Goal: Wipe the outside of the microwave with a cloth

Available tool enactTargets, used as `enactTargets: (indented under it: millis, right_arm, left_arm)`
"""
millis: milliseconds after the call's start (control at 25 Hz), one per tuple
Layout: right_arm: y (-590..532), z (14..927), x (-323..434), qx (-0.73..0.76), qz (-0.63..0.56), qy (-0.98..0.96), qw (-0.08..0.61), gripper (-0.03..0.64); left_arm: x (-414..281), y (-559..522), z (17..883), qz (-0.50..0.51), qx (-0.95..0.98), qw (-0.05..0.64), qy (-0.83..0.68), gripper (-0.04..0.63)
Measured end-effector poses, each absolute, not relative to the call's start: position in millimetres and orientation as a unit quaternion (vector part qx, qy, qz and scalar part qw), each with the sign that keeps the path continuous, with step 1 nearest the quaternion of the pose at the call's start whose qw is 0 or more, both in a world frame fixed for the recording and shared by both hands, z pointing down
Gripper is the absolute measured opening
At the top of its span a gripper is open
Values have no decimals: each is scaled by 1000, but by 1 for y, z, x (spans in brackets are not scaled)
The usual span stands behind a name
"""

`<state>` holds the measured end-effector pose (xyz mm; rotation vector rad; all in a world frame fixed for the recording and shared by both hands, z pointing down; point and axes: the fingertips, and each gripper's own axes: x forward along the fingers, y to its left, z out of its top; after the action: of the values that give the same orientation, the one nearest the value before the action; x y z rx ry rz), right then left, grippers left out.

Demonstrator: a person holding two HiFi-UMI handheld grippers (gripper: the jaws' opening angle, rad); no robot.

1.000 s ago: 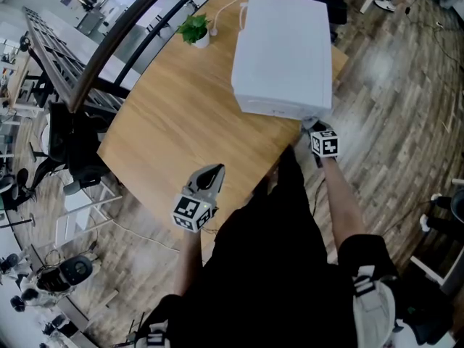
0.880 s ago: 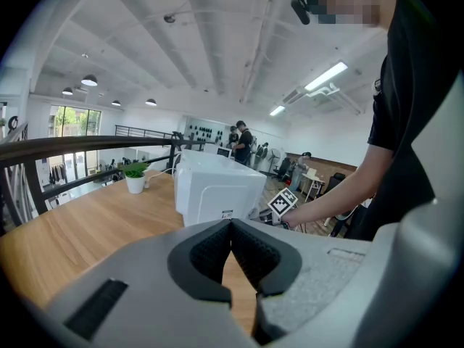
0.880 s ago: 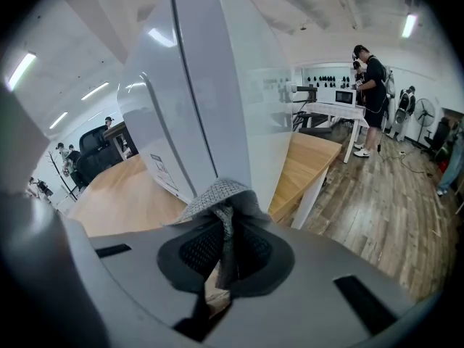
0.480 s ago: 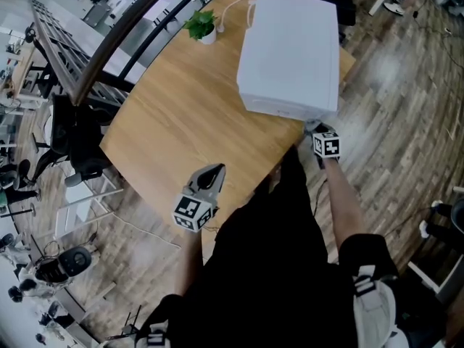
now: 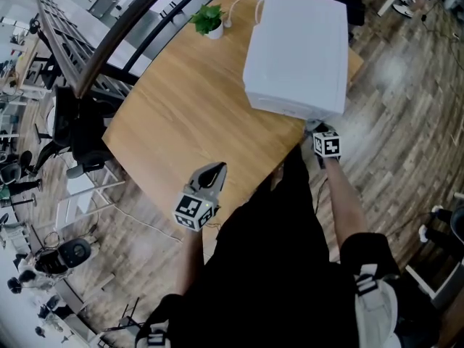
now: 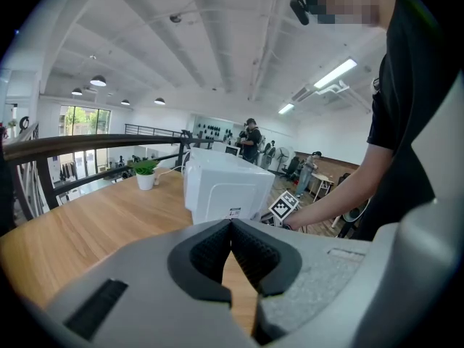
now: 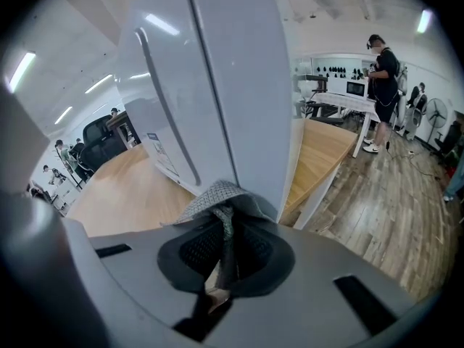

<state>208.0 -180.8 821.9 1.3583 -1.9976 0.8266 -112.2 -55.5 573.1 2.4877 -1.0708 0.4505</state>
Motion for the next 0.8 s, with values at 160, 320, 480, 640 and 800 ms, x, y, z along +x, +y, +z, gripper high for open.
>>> enactTargets:
  millis: [160, 320, 480, 640, 800]
  right_arm:
    - [-185, 820, 194, 505, 305, -758, 280, 17]
    - [-189, 823, 180, 500, 317, -759, 271, 17]
    - [-194, 821, 168, 499, 322, -761, 261, 17]
    - [-196, 826, 156, 491, 330, -762, 262, 17]
    - [-201, 828, 136, 475, 334, -770, 262, 17]
  left_arm:
    - [-116, -55, 573, 160, 886, 198, -387, 0]
    - [-119, -54, 575, 159, 883, 203, -391, 0]
    - [-121, -52, 575, 159, 882, 204, -394, 1]
    - [-126, -51, 576, 157, 877, 207, -403, 0]
    - [-133, -51, 576, 155, 871, 213, -416, 0]
